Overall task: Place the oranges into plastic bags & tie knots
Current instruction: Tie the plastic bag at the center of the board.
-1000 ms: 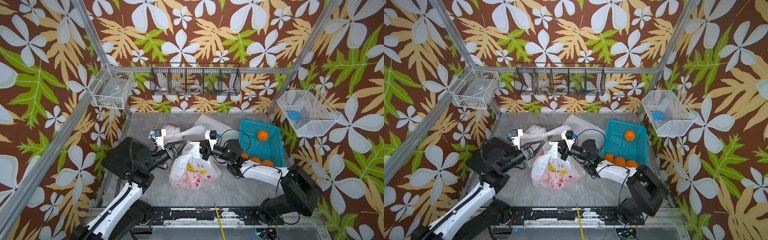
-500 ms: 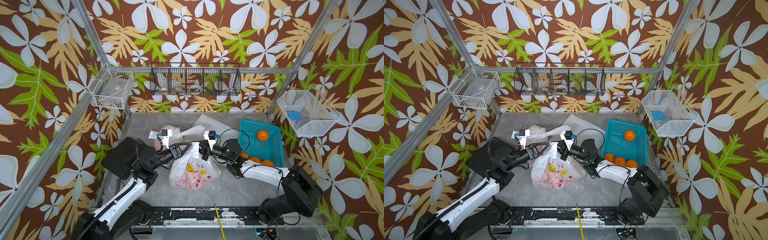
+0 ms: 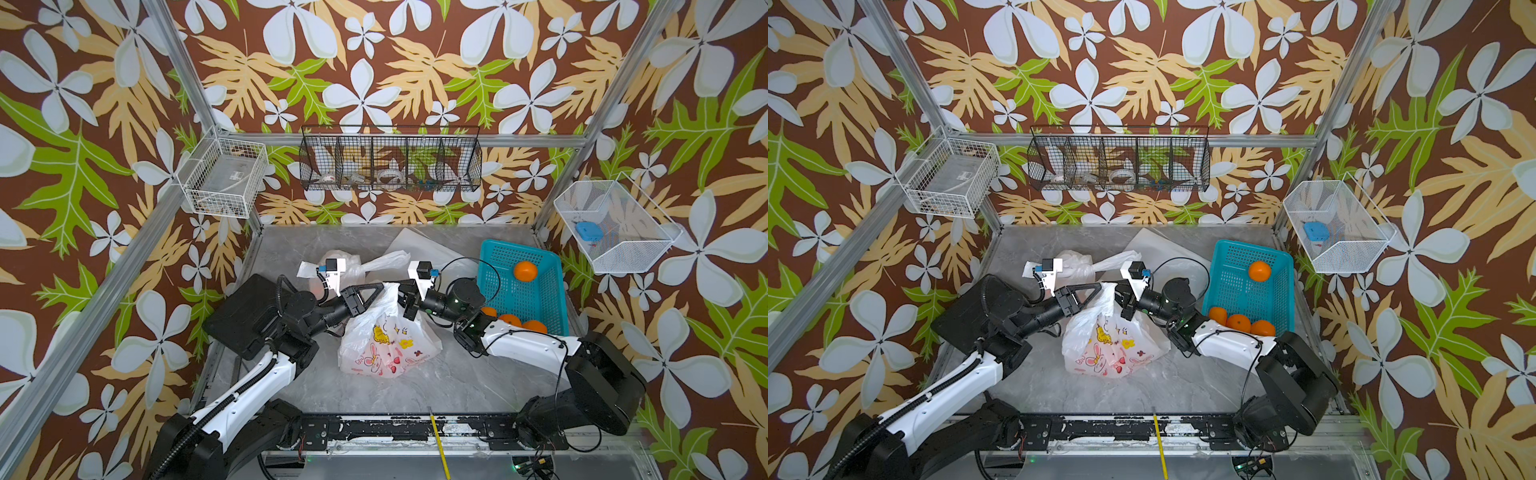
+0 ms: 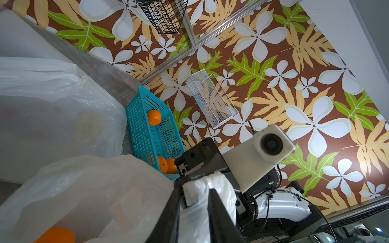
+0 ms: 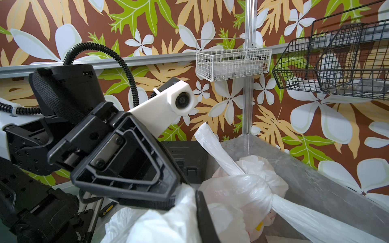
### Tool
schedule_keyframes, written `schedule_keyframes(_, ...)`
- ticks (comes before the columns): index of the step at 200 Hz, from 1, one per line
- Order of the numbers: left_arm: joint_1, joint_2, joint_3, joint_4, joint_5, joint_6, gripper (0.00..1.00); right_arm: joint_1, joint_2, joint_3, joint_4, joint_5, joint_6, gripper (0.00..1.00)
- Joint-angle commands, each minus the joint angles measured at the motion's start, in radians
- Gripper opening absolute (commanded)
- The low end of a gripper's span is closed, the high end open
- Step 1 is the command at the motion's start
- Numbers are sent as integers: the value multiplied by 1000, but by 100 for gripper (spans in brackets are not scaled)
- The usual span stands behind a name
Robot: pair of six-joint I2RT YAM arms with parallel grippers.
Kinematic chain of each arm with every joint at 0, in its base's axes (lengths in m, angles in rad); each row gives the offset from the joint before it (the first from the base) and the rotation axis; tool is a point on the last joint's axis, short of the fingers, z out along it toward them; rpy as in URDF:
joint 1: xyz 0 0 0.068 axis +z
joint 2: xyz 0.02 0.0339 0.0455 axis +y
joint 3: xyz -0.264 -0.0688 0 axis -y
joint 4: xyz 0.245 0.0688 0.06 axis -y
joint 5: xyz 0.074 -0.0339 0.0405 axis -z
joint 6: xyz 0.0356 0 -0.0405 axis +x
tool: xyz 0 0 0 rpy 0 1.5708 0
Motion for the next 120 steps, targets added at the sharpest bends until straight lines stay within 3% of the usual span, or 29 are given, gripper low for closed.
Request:
schedule_keyframes(1,-2,5,7,51,7,3,24,10,-3,9,-13,-32,-20,0)
schedule_keyframes(120,-3,-33,30,-64,-81,43,25,18,-35,2,-96,-3,-129,0)
